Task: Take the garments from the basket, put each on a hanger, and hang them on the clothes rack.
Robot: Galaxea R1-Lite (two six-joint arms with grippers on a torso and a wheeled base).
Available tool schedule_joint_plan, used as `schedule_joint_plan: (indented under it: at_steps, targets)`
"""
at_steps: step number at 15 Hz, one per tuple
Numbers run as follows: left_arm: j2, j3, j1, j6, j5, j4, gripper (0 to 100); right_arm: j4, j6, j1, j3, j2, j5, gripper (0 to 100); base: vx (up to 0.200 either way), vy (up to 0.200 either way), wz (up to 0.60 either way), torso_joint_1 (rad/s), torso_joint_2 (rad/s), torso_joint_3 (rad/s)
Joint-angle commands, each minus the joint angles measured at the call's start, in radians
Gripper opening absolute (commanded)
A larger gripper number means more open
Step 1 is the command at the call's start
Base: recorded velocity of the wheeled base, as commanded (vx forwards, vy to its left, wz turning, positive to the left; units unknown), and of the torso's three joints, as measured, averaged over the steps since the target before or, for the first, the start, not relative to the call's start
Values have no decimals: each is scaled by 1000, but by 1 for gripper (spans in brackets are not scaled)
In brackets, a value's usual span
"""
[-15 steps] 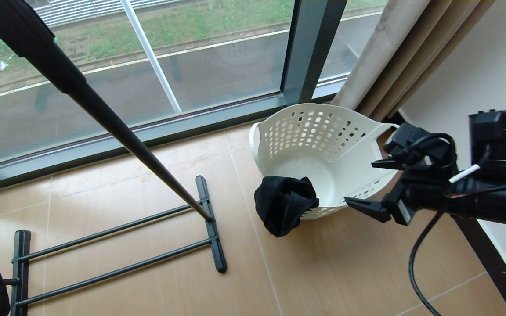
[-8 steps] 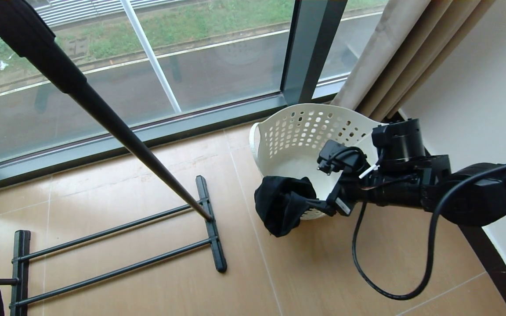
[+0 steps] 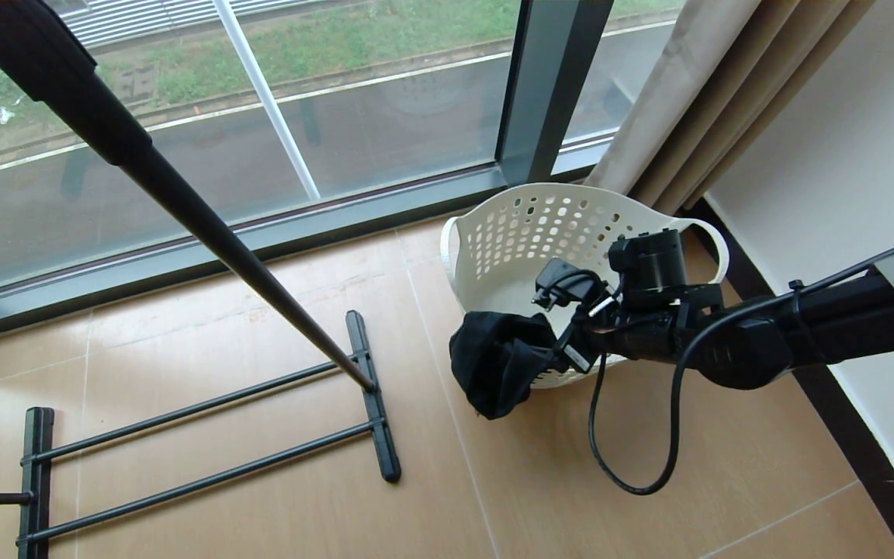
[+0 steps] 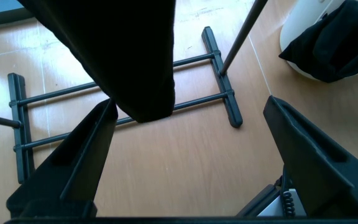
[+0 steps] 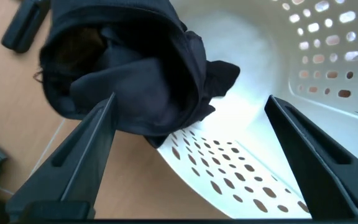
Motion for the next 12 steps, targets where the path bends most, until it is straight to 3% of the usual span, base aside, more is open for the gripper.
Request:
schedule_joint_plan:
  at_steps: [1, 9, 12]
  targets:
    - [0, 0, 1, 0, 1, 0, 100, 0, 1, 0, -33, 44, -2, 100, 0, 0, 0, 0, 0, 0]
    - [0, 0, 1, 0, 1, 0, 100, -19, 12, -10, -154, 144, -53, 100, 0, 0, 0, 0, 0, 0]
    - [0, 0, 1, 0, 1, 0, 100, -120, 10, -10, -162, 195, -80, 100, 0, 0, 0, 0, 0, 0]
